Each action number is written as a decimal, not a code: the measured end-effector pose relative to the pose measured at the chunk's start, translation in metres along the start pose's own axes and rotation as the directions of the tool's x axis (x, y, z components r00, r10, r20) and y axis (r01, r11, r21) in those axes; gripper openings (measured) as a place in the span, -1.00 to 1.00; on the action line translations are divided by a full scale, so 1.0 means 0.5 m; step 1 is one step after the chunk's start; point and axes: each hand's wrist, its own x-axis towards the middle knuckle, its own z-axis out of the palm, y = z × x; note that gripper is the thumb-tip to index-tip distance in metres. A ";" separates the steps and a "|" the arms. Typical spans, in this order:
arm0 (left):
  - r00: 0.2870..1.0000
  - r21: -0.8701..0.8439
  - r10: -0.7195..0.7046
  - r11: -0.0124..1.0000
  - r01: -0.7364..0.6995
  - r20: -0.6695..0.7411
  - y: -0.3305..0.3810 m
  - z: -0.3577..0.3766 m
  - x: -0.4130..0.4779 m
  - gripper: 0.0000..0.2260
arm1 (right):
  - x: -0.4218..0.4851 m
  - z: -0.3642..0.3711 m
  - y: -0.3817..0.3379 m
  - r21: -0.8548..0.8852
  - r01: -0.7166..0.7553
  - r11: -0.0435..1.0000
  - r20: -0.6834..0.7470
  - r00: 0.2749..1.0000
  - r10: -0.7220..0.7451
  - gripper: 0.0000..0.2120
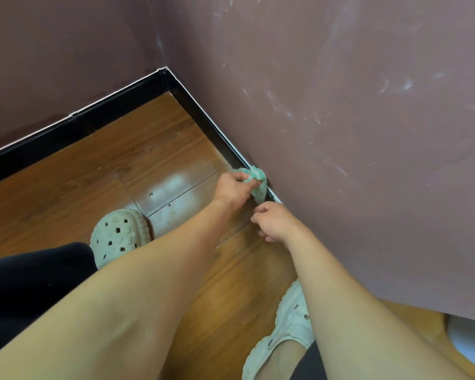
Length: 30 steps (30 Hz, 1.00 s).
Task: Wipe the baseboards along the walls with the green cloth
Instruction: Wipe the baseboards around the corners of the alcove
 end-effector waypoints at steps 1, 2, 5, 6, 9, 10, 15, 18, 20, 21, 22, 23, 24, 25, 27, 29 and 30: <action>0.998 0.039 0.000 0.999 -0.003 0.056 -0.006 0.001 -0.003 -0.89 | 0.001 0.001 -0.002 0.002 -0.003 1.000 -0.007 1.000 0.003 -0.85; 0.995 0.074 0.009 0.997 -0.016 0.099 -0.009 0.001 -0.003 -0.89 | 0.003 0.003 -0.002 0.004 -0.003 1.000 -0.007 1.000 0.003 -0.87; 0.994 0.116 0.039 0.992 -0.051 0.099 0.003 -0.009 0.007 -0.90 | 0.007 0.004 -0.009 -0.042 0.001 0.999 0.048 0.999 0.001 -0.87; 0.997 0.084 0.042 0.995 -0.047 0.065 0.008 -0.016 0.015 -0.92 | 0.009 0.005 -0.011 -0.056 -0.002 0.998 0.070 0.998 0.006 -0.87; 0.997 -0.099 -0.016 0.995 0.008 -0.082 0.027 -0.043 0.062 -0.91 | 0.022 -0.002 -0.024 -0.044 -0.001 0.999 0.053 0.999 0.004 -0.88; 0.993 -0.158 -0.035 0.987 0.017 -0.115 0.032 -0.055 0.081 -0.93 | 0.031 -0.006 -0.030 -0.027 -0.001 1.000 0.041 0.999 0.002 -0.88; 0.996 -0.513 -0.088 0.855 0.070 -0.012 0.105 -0.111 0.095 -0.83 | 0.057 -0.017 -0.059 0.062 0.009 0.998 0.013 1.000 -0.010 -0.85; 0.994 -0.449 -0.106 0.887 0.104 0.022 0.113 -0.098 0.096 -0.79 | 0.066 -0.020 -0.066 0.061 0.002 0.998 0.015 1.000 -0.003 -0.84; 0.981 -0.331 -0.190 0.924 0.193 0.042 0.091 -0.070 0.088 -0.78 | 0.069 -0.018 -0.066 0.065 -0.010 0.998 0.019 1.000 0.009 -0.86; 0.968 -0.282 -0.245 0.926 0.252 0.059 0.077 -0.058 0.083 -0.82 | 0.070 -0.016 -0.067 0.058 -0.016 0.998 0.030 0.999 0.015 -0.86; 0.957 -0.248 -0.278 0.925 0.289 0.080 0.064 -0.049 0.080 -0.87 | 0.072 -0.015 -0.068 0.048 -0.022 0.999 0.041 0.999 0.020 -0.86; 0.950 -0.228 -0.293 0.923 0.310 0.105 0.060 -0.049 0.074 -0.90 | 0.073 -0.015 -0.069 0.043 -0.028 0.999 0.053 0.998 0.026 -0.86; 0.950 -0.256 -0.289 0.915 0.311 0.119 0.057 -0.052 0.072 -0.91 | 0.072 -0.016 -0.071 0.044 -0.033 0.998 0.062 0.998 0.031 -0.86; 0.957 -0.307 -0.272 0.907 0.289 0.099 0.060 -0.061 0.075 -0.91 | 0.070 -0.018 -0.073 0.049 -0.033 0.998 0.066 0.997 0.030 -0.85; 0.979 -0.423 -0.205 0.887 0.185 -0.001 0.082 -0.088 0.086 -0.83 | 0.070 -0.023 -0.075 0.063 -0.024 0.998 0.057 0.998 0.021 -0.84; 0.985 -0.479 -0.166 0.869 0.127 -0.039 0.113 -0.104 0.094 -0.76 | 0.067 -0.025 -0.075 0.064 -0.024 0.998 0.054 0.998 0.020 -0.81; 0.988 -0.471 -0.151 0.874 0.120 -0.027 0.124 -0.103 0.092 -0.76 | 0.066 -0.024 -0.074 0.056 -0.024 0.998 0.054 0.998 0.021 -0.81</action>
